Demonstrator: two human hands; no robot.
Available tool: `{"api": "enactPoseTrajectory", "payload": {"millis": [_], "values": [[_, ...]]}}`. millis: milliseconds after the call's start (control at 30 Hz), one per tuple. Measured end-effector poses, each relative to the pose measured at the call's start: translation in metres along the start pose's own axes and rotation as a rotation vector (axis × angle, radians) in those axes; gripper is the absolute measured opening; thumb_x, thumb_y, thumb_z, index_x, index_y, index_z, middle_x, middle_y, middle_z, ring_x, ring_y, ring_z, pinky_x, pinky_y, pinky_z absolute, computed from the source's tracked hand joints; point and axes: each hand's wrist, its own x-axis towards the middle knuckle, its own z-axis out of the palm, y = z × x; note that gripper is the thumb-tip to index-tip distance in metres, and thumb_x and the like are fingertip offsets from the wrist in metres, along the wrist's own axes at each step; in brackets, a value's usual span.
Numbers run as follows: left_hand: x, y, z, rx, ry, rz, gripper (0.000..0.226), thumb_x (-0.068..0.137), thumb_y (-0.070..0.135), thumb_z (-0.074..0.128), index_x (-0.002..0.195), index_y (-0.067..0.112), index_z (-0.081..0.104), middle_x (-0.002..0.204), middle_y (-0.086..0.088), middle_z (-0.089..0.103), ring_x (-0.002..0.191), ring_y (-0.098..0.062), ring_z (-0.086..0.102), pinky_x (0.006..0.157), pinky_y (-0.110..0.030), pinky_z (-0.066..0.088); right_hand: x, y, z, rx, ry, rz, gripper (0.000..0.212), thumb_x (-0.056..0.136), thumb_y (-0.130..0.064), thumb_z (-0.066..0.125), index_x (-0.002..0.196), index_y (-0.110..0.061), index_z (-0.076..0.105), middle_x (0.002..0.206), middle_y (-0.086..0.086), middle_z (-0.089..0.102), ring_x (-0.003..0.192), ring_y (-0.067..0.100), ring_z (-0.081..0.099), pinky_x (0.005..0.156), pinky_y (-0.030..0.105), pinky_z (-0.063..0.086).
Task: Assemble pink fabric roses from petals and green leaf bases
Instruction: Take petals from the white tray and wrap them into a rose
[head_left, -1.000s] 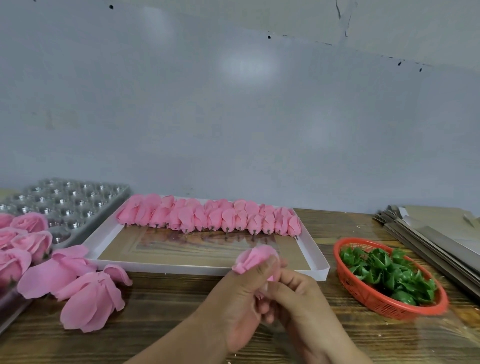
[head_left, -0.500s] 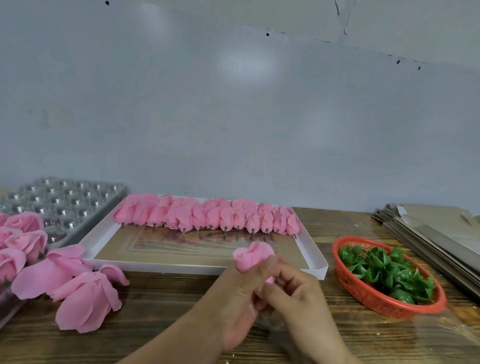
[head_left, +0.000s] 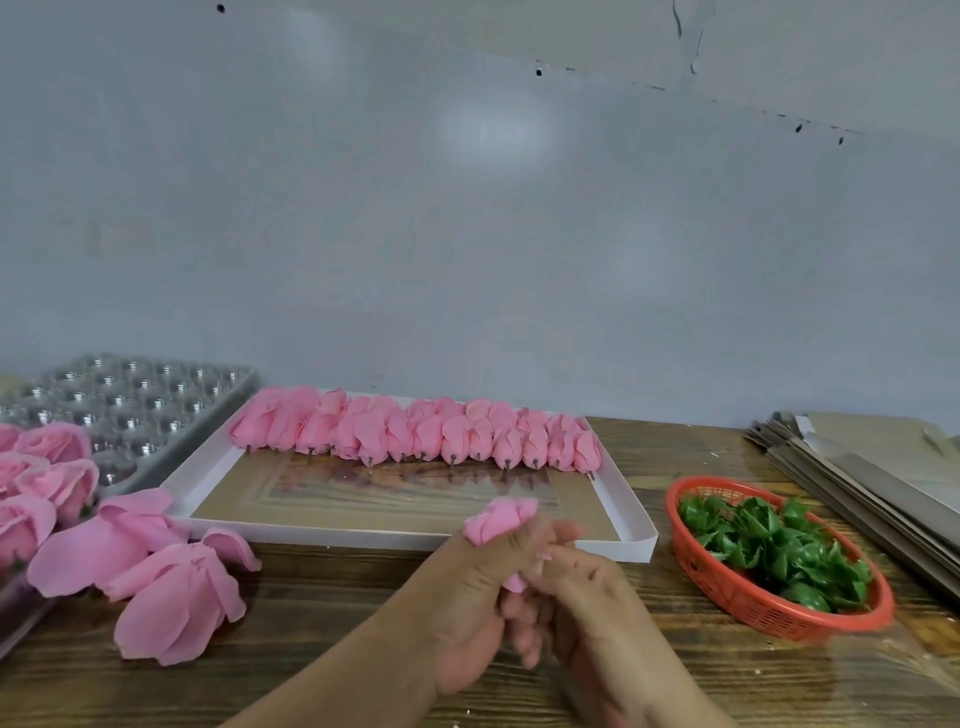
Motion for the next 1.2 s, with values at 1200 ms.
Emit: {"api": "enactPoseTrajectory", "payload": {"millis": [1200], "values": [[0.003,-0.008,0.003,-0.112,0.081,0.011,0.035,0.064,0.031,0.074,0.087,0.005,0.074,0.079,-0.012,0.068,0.07,-0.021,0.067,0.065,-0.03,0.055,0.0,0.01,0.005,-0.529,0.308,-0.341,0.012,0.057,-0.028,0.071,0.059,-0.018,0.064,0.049,-0.001,0.052,0.046,0.008,0.042,0.045,0.024,0.038]]}}
